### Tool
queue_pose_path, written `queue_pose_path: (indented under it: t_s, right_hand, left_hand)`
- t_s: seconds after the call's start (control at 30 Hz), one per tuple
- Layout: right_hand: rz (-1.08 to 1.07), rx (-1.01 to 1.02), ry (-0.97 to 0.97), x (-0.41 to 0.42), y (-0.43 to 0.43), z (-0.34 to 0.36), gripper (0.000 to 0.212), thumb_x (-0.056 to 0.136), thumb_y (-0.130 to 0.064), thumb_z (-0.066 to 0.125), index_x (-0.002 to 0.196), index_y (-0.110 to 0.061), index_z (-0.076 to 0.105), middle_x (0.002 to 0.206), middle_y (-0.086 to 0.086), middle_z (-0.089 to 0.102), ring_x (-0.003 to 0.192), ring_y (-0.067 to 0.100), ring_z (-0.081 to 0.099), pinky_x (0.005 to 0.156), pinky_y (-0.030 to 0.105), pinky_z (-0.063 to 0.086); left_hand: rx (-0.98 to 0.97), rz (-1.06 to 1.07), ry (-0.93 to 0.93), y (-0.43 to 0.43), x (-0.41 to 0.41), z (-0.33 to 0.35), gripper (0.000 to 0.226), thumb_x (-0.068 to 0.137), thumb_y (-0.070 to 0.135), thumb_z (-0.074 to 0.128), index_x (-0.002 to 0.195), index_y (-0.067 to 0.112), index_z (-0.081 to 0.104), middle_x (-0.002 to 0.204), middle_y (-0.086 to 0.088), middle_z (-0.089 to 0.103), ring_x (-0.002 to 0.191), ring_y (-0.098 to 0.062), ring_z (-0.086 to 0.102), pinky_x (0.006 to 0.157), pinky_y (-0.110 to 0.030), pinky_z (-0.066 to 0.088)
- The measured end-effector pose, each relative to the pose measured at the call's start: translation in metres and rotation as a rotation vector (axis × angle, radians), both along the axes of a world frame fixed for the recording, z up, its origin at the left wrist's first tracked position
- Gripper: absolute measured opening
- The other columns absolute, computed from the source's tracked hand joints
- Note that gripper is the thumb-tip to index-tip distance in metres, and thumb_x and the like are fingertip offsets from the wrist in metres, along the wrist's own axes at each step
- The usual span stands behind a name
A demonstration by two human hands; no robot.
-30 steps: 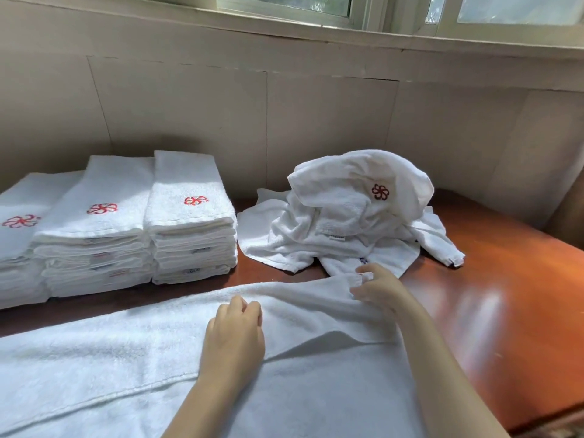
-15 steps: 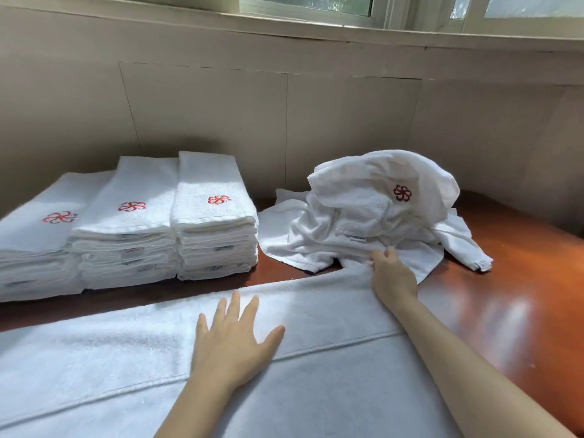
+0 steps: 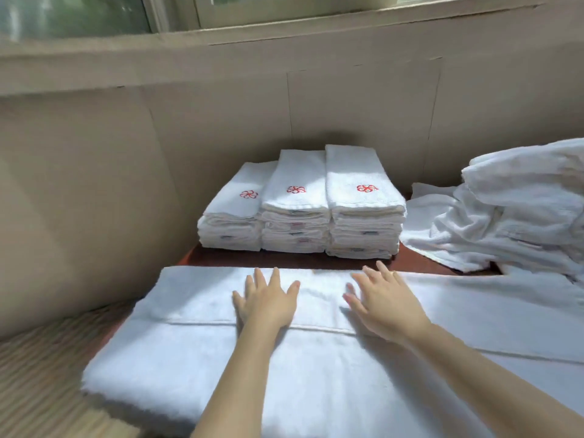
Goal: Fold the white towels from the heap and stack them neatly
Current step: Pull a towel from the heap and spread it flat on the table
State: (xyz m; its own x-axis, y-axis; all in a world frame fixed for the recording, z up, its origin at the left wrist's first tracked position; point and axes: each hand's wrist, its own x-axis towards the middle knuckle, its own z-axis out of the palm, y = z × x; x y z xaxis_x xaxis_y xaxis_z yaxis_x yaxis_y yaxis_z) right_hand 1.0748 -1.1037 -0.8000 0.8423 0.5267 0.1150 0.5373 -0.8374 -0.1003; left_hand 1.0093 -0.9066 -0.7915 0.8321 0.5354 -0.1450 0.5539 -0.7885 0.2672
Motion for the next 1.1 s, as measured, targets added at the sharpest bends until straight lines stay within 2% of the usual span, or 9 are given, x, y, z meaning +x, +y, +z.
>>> queue_pose_path:
  t_s: [0.1, 0.27, 0.37, 0.43, 0.53, 0.7, 0.9, 0.97, 1.1]
  right_hand:
    - [-0.048, 0.018, 0.134, -0.001, 0.011, -0.017, 0.057, 0.095, -0.06, 0.022, 0.145, -0.036, 0.024, 0.159, -0.006, 0.014, 0.146, 0.021, 0.009, 0.116, 0.047, 0.01]
    - [-0.042, 0.018, 0.144, 0.003, 0.01, -0.018, 0.061, 0.092, -0.065, 0.02, 0.147, -0.039, 0.02, 0.16, -0.009, 0.01, 0.147, 0.018, 0.006, 0.117, 0.044, 0.008]
    - [-0.044, 0.054, 0.081, 0.001, 0.012, -0.015, 0.053, 0.094, -0.06, 0.029, 0.14, -0.036, 0.036, 0.153, -0.007, 0.03, 0.142, 0.017, 0.022, 0.113, 0.041, 0.018]
    - [0.016, 0.121, -0.04, -0.003, 0.01, -0.012, 0.038, 0.093, -0.054, 0.038, 0.12, -0.032, 0.055, 0.131, -0.008, 0.052, 0.125, 0.017, 0.043, 0.102, 0.035, 0.033]
    - [0.205, 0.22, -0.159, -0.014, 0.009, -0.01, 0.024, 0.089, -0.048, 0.049, 0.096, -0.029, 0.063, 0.104, -0.012, 0.063, 0.101, 0.018, 0.056, 0.085, 0.03, 0.043]
    - [0.295, 0.125, -0.093, -0.017, 0.008, -0.013, 0.04, 0.092, -0.055, 0.043, 0.124, -0.035, 0.055, 0.134, -0.018, 0.049, 0.122, 0.008, 0.042, 0.1, 0.022, 0.034]
    - [0.213, 0.092, 0.024, -0.01, 0.008, -0.014, 0.044, 0.098, -0.05, 0.029, 0.139, -0.039, 0.04, 0.149, -0.018, 0.033, 0.135, 0.004, 0.028, 0.109, 0.02, 0.019]
    - [0.067, 0.078, 0.068, 0.0, -0.001, -0.013, 0.044, 0.101, -0.044, 0.024, 0.143, -0.038, 0.034, 0.155, -0.011, 0.027, 0.141, 0.007, 0.021, 0.113, 0.027, 0.014]
    - [-0.137, -0.046, 0.2, 0.017, -0.018, -0.011, 0.051, 0.099, -0.054, 0.018, 0.148, -0.044, 0.014, 0.16, -0.01, 0.006, 0.147, 0.013, 0.003, 0.117, 0.044, 0.005]
  left_hand:
    - [0.034, 0.117, -0.018, 0.056, -0.032, -0.004, 0.065, 0.096, 0.061, 0.018, 0.153, 0.033, 0.007, 0.162, 0.0, -0.006, 0.148, -0.02, -0.005, 0.116, -0.049, -0.001]
    - [0.095, 0.337, -0.014, 0.148, -0.095, -0.011, 0.067, 0.093, 0.065, 0.015, 0.152, 0.033, 0.009, 0.162, 0.0, 0.004, 0.148, -0.02, 0.007, 0.116, -0.047, 0.007]
    - [0.04, 0.347, -0.095, 0.176, -0.106, -0.009, 0.063, 0.095, 0.06, 0.024, 0.15, 0.03, 0.019, 0.153, -0.003, 0.031, 0.138, -0.025, 0.033, 0.108, -0.041, 0.027]
    - [0.006, 0.385, -0.199, 0.179, -0.107, -0.009, 0.063, 0.095, 0.056, 0.033, 0.149, 0.023, 0.025, 0.148, -0.004, 0.038, 0.134, -0.026, 0.038, 0.104, -0.04, 0.03]
    - [0.031, 0.395, -0.369, 0.176, -0.108, -0.014, 0.057, 0.095, 0.044, 0.045, 0.144, 0.017, 0.034, 0.143, -0.006, 0.044, 0.13, -0.029, 0.04, 0.101, -0.042, 0.034]
    - [0.091, 0.385, -0.482, 0.18, -0.109, -0.018, 0.044, 0.093, 0.026, 0.052, 0.134, 0.012, 0.044, 0.129, -0.012, 0.054, 0.121, -0.034, 0.045, 0.097, -0.044, 0.035]
    - [0.153, 0.436, -0.382, 0.176, -0.109, -0.017, 0.031, 0.095, 0.03, 0.045, 0.122, 0.016, 0.051, 0.122, -0.01, 0.051, 0.117, -0.031, 0.042, 0.097, -0.042, 0.03]
    - [0.206, 0.367, -0.324, 0.175, -0.107, -0.018, 0.033, 0.096, 0.033, 0.04, 0.124, 0.02, 0.05, 0.12, -0.007, 0.048, 0.115, -0.029, 0.042, 0.096, -0.041, 0.031]
    - [0.225, 0.127, -0.219, 0.174, -0.091, -0.023, 0.048, 0.098, 0.048, 0.028, 0.142, 0.029, 0.036, 0.133, -0.004, 0.041, 0.122, -0.026, 0.038, 0.1, -0.039, 0.033]
